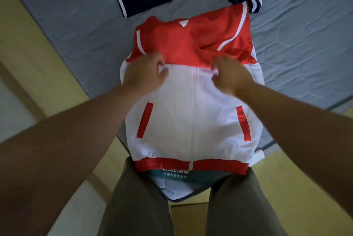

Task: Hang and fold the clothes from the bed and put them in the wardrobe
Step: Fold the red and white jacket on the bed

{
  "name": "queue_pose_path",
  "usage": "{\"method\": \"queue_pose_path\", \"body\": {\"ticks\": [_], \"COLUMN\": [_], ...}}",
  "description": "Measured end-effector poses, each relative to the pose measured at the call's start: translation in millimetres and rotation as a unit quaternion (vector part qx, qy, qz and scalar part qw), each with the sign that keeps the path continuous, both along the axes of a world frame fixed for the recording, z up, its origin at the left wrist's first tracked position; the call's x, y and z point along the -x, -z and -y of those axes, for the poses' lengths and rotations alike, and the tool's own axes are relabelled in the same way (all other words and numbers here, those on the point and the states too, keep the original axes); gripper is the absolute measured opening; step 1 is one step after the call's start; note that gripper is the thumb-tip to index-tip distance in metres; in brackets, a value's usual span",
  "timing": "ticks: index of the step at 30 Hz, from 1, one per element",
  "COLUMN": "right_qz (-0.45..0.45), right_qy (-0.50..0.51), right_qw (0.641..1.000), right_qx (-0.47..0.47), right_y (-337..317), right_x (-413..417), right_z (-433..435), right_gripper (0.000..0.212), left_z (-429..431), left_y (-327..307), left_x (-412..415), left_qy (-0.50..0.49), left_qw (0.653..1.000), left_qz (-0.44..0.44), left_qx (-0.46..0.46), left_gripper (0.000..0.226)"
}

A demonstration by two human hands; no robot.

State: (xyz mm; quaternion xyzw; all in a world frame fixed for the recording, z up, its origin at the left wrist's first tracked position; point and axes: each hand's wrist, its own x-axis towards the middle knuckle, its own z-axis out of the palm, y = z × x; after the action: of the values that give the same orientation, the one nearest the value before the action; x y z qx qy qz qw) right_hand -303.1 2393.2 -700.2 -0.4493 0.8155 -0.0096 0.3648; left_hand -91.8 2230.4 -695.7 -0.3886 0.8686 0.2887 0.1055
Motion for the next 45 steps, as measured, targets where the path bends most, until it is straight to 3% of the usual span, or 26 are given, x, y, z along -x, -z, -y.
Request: {"method": "queue_pose_path", "body": {"ticks": [2,4,6,9,11,16,19,22,24,29,33,36,41,45], "right_qz": [-0.1,-0.142,-0.111,-0.01,0.081,0.191,0.225,0.257,0.304,0.337,0.319,0.287,0.149,0.085], "right_qy": [0.059,0.154,0.279,0.369,0.426,0.536,0.56,0.574,0.557,0.509,0.434,0.388,0.205,0.081], "right_qw": [0.99,0.971,0.946,0.927,0.899,0.818,0.795,0.776,0.771,0.788,0.841,0.875,0.967,0.992], "right_qx": [0.085,0.114,0.119,0.072,0.056,0.084,0.051,0.037,0.058,0.08,0.054,0.032,-0.031,-0.035], "right_y": [1,4,9,16,20,38,38,27,16,1,7,18,29,41], "right_x": [28,54,76,101,111,123,122,119,112,91,74,66,50,34], "right_z": [34,64,85,102,107,104,94,79,65,18,-11,-25,-41,-54], "right_gripper": [0.034,0.042,0.055,0.077,0.086,0.059,0.037,0.037,0.033,0.078,0.103,0.105,0.086,0.079], "left_z": [39,73,100,118,122,128,129,124,114,70,36,20,2,-1], "left_y": [-2,1,8,17,24,41,41,34,27,6,11,18,26,37], "left_x": [27,52,68,75,77,78,74,66,57,21,-6,-16,-25,-32], "left_qy": [-0.091,-0.187,-0.267,-0.289,-0.318,-0.4,-0.416,-0.405,-0.388,-0.314,-0.282,-0.211,-0.086,-0.046], "left_qw": [0.991,0.975,0.962,0.935,0.909,0.859,0.855,0.859,0.864,0.89,0.906,0.929,0.967,0.973], "left_qz": [-0.083,-0.102,-0.047,0.081,0.085,0.066,0.06,0.021,-0.007,-0.047,-0.025,0.02,0.051,0.085], "left_qx": [0.061,0.062,-0.033,-0.189,-0.255,-0.313,-0.305,-0.313,-0.319,-0.326,-0.316,-0.304,-0.233,-0.21], "left_gripper": [0.023,0.038,0.052,0.068,0.054,0.015,0.013,0.004,0.012,0.046,0.082,0.08,0.048,0.044]}}
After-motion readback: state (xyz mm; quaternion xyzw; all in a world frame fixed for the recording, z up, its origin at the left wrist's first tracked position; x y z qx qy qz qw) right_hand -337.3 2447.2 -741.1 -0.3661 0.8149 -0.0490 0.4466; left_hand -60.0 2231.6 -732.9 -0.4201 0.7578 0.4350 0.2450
